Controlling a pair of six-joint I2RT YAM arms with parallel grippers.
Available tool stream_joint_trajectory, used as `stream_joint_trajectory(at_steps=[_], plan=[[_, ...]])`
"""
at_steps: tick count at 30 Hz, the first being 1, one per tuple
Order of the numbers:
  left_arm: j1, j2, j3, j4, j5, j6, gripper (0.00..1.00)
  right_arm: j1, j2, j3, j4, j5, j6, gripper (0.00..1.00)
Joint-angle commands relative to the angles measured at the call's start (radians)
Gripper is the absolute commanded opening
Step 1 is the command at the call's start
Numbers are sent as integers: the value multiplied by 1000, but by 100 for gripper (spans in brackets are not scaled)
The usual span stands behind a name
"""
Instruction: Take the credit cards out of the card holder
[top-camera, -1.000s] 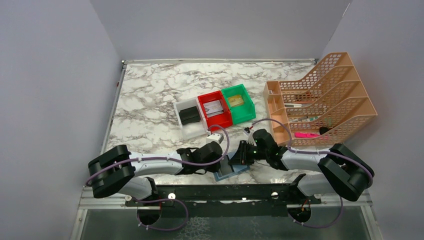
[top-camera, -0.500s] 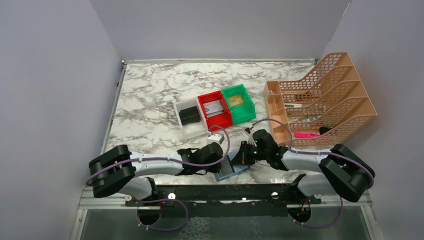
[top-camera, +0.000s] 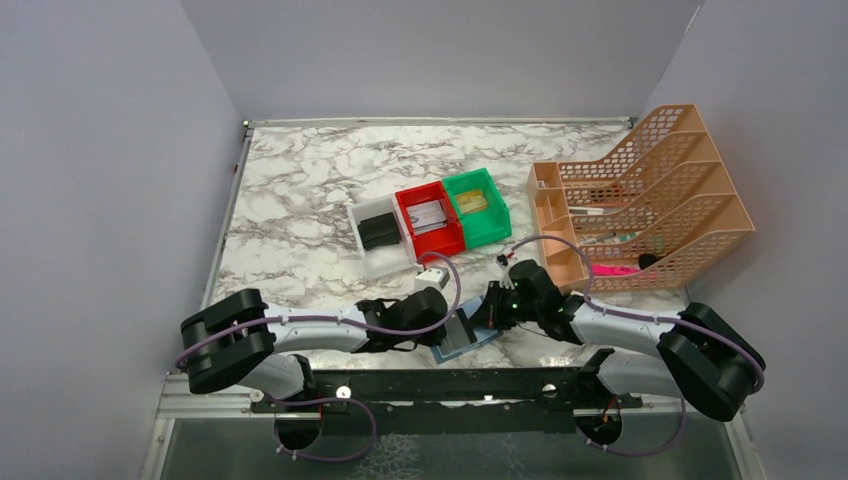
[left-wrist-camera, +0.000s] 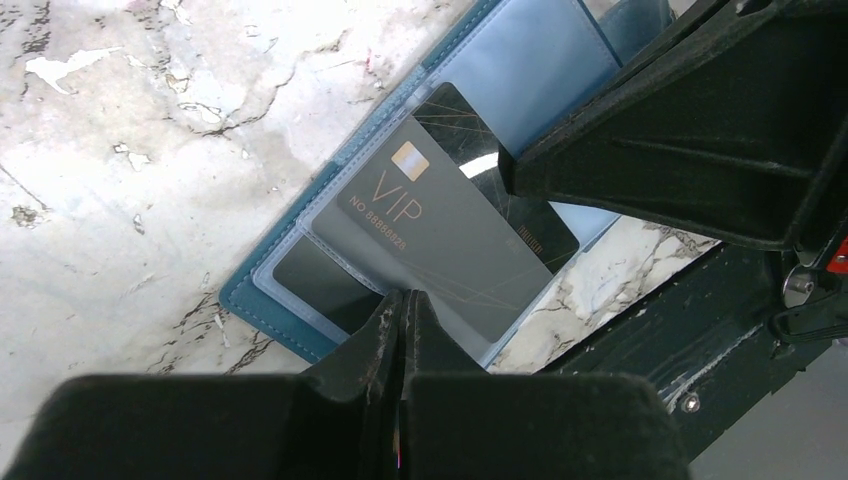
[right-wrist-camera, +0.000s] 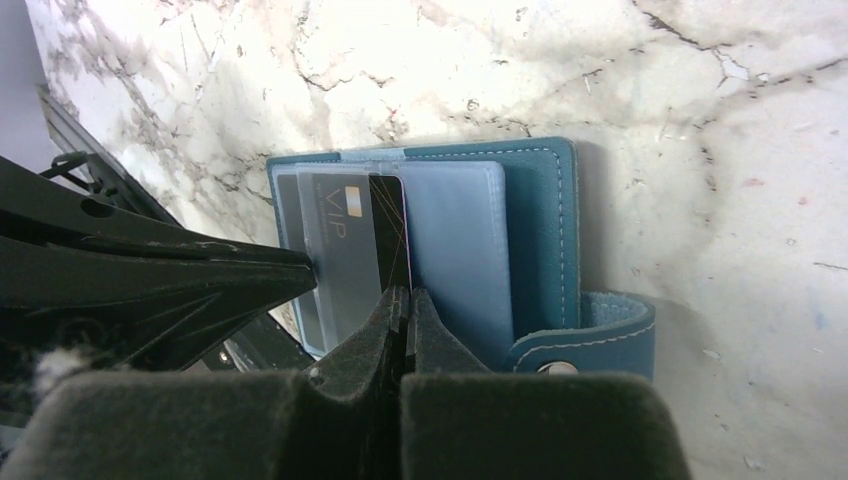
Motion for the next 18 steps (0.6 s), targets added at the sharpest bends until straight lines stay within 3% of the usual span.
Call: stream_joint_trajectory(at_steps=[1,13,18], plan=[[-19,56,-49,-121,-12,0,0,-5,-24,18,-45,66,-20,1],[-26,62,-37,-125,-15,8,0,-11,-105,3,-119,177,2,1],[-28,66,-34,-127,-17,10,0,-12,-115,4,-114,143,-14,1]])
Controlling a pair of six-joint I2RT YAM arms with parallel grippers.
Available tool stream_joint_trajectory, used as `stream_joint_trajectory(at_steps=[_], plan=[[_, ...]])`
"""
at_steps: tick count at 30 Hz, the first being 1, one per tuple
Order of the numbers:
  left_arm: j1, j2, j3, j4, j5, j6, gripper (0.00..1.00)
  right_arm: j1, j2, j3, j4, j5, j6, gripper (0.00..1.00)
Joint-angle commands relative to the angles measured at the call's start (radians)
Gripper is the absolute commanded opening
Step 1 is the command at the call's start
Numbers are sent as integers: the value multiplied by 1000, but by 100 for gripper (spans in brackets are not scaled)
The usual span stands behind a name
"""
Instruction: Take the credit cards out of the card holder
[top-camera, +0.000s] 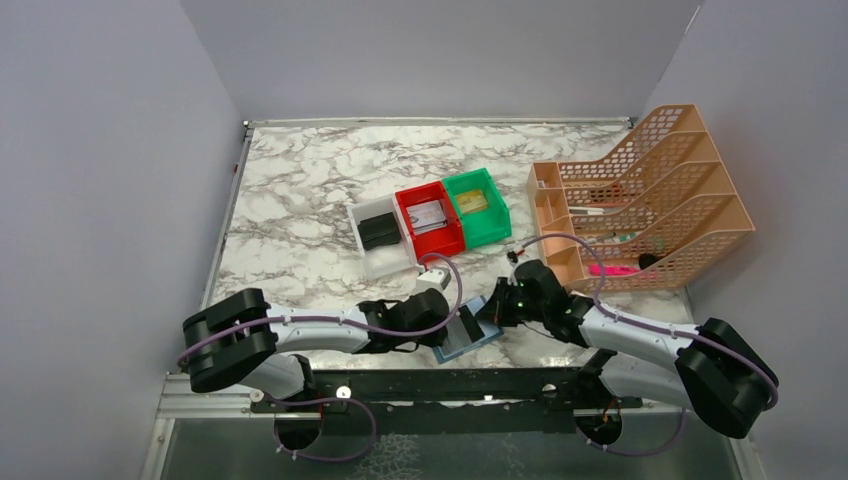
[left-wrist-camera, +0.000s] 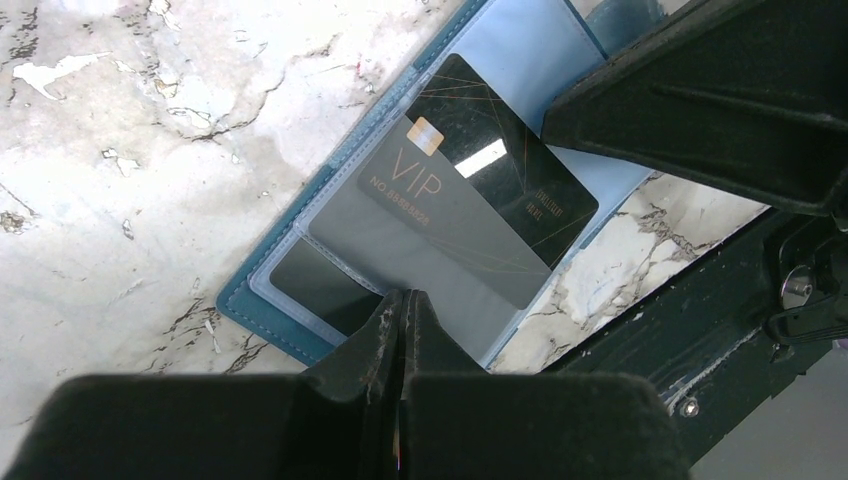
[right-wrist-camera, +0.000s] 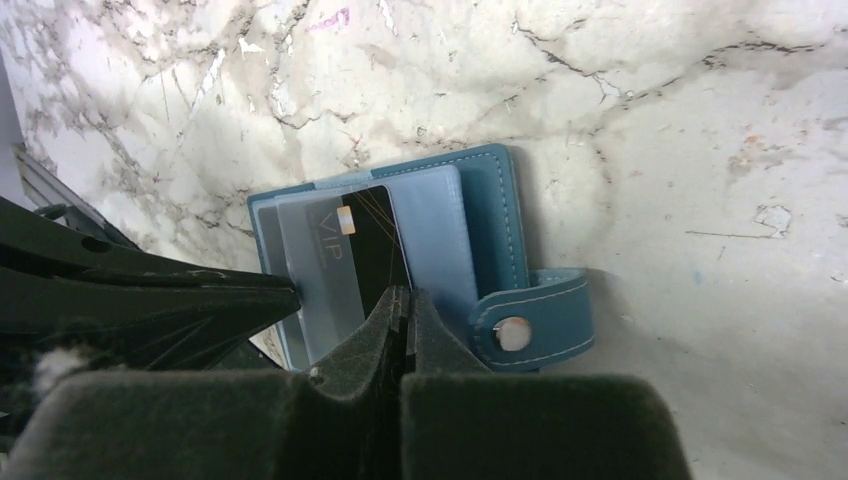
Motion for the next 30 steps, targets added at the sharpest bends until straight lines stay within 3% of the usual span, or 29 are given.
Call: stream_joint_trajectory(at_steps=[1,5,12,23,30], plan=[[-15,55,-33,-147,-2,15,0,-5,-4,-3,17,-12,-14,2],[-16,66,-20,-147,-1,22,0,-4,45,-31,115,-134,4,14],[-21,73,-10,-150,-1,23,0,-4,70,-44,119,-126,11,33],[-24,74,2,-163,-4,25,0,-4,-15,2,-84,52,-71,41],[-28,91,11,-161,-4,24,0,-4,67,-30,24,-109,-80,41]])
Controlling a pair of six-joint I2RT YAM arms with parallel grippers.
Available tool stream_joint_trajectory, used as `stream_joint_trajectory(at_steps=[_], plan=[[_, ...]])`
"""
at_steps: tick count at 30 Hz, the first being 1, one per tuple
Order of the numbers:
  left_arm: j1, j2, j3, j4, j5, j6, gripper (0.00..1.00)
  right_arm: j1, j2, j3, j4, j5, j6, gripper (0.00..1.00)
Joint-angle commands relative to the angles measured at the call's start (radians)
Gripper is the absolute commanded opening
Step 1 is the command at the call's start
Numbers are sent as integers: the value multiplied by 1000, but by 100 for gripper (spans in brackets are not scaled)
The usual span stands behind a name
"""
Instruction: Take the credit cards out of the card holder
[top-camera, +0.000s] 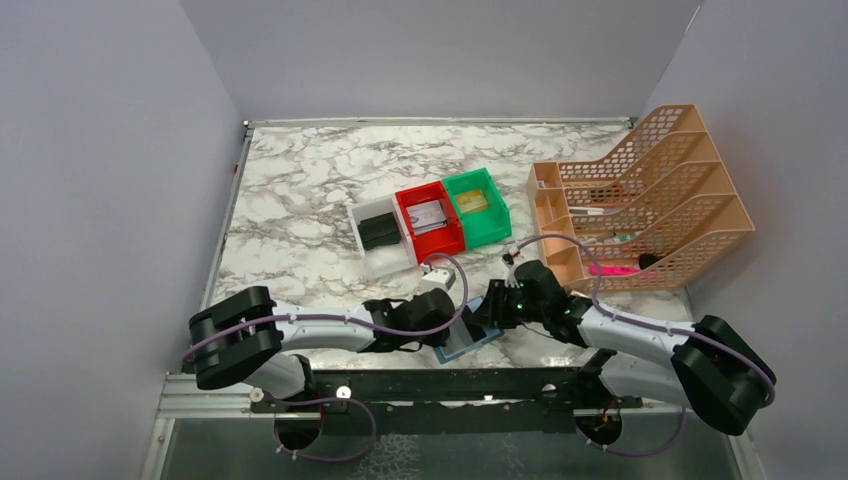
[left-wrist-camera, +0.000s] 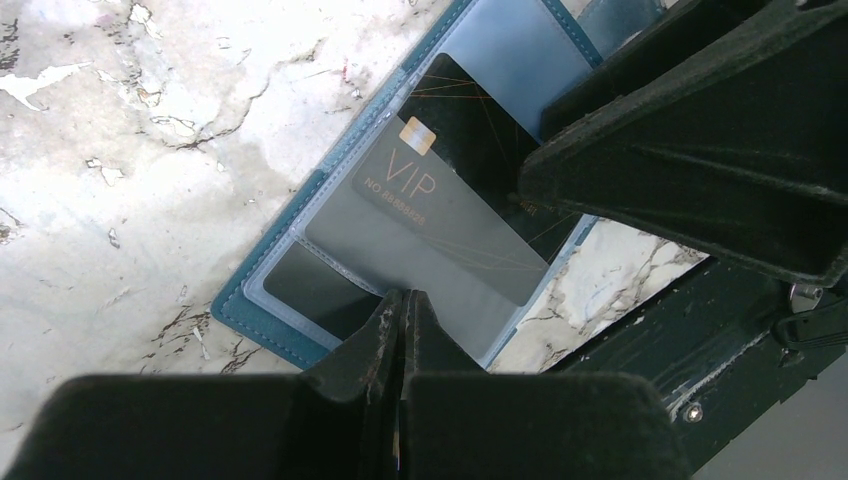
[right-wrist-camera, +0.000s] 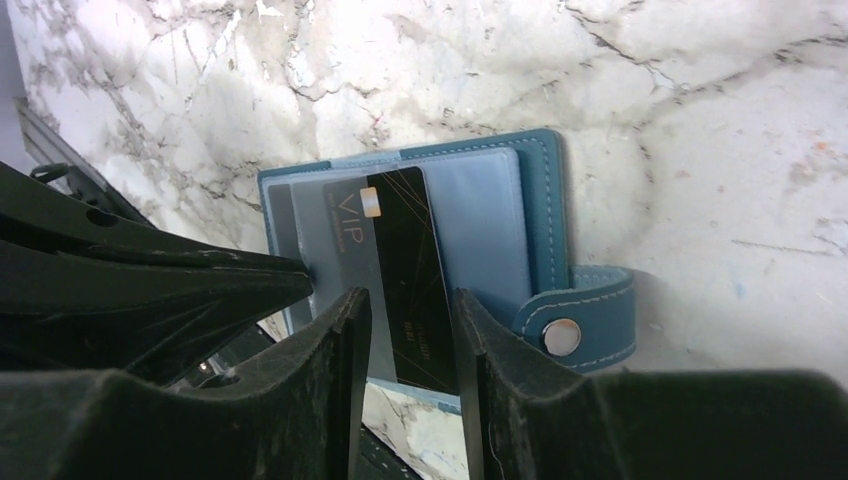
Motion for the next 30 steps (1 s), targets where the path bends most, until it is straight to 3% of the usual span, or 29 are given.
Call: stream_joint_trajectory(at_steps=[1,9,16,23,30], plan=[[-17,62,-25,-136,7,15,0,-2,81,-26,39,-109,-32,40],[-23,71,-25,-136,4,9,0,-2,121,-70,146,-183,18,34],[-25,43,-17,-149,-14,14,0,-2,67,-50,56,-81,20,32],[-25,-41,82,-184,-58,87,16,-2,75,-67,52,-68,25,33],[-26,19,147,-160,-3,151,17,-2,102,-79,124,-116,44,33]])
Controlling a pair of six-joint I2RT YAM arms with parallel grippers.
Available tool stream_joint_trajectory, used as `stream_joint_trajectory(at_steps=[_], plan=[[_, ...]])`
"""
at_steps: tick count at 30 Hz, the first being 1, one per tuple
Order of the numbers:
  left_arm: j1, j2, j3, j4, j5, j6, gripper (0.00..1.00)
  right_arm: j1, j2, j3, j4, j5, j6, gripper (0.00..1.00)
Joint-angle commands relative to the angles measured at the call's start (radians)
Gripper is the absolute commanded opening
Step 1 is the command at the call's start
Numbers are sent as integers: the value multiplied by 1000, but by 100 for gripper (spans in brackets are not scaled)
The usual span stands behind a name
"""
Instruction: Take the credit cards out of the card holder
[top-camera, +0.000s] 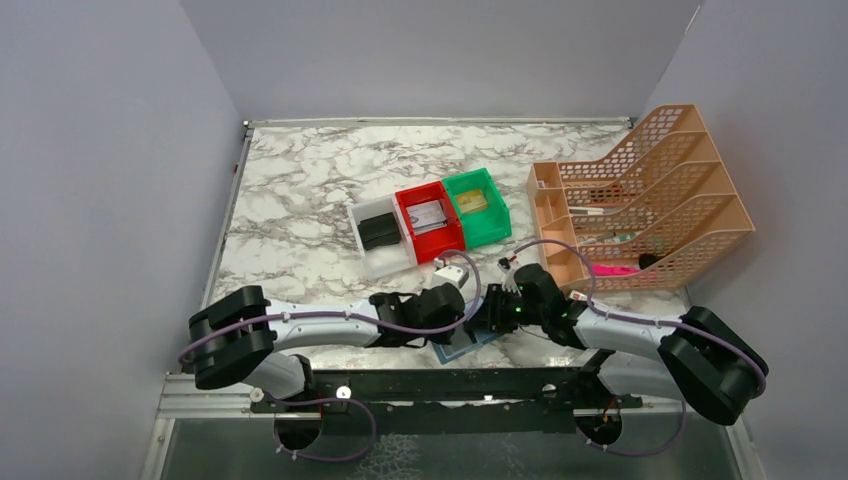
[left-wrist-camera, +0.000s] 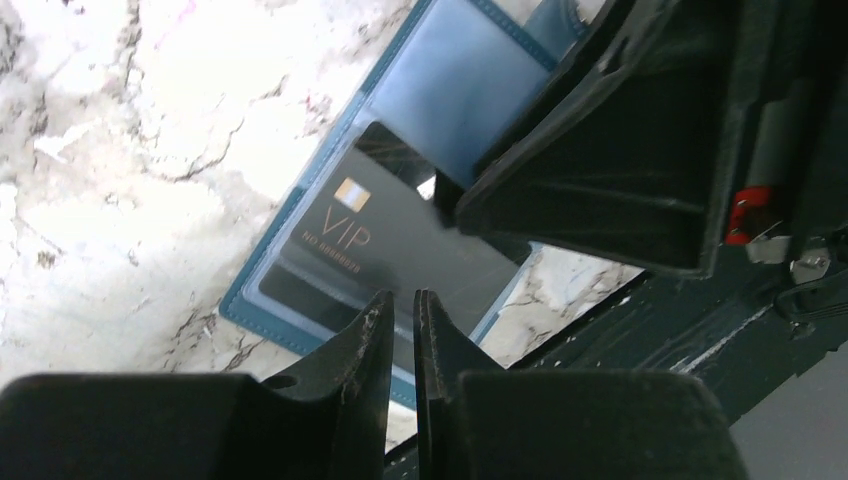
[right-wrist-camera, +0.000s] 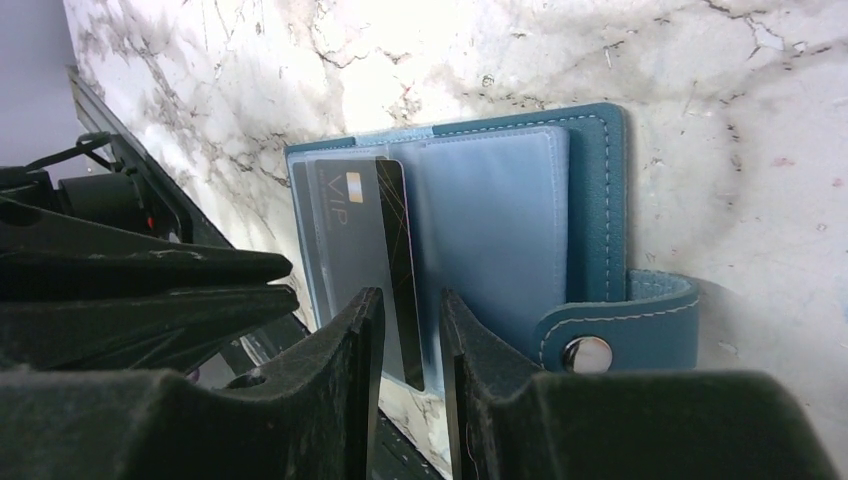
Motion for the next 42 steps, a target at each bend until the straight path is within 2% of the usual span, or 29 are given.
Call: stream_joint_trajectory(at_steps=[1,8,13,18,24,35,40,42], plan=[[-7,46,33,1,33,50,17,2,34,-37,-11,-5,7,33],[-13,84,-31,20,61,-10,7,1,68,-45,38,-39,20,32],[-16,73,-84,35,64,-48,5,1,91,-47,85,-76,28,28],[-20,73,-96,36,62,-59,4,1,86,-47,92,-83,34,18],[-22,67,-104,35,58,-59,3,0,20,-47,32,-20,23,1],[-24,42,-150,29,50,-85,2,-31,-124,-27,-156,128,1,1],[-26,53,-146,30,49,-85,2,-37,-129,-40,-113,74,11,2],[-27,62,-136,31,51,-80,2,-37,-111,-59,-47,17,29,7]])
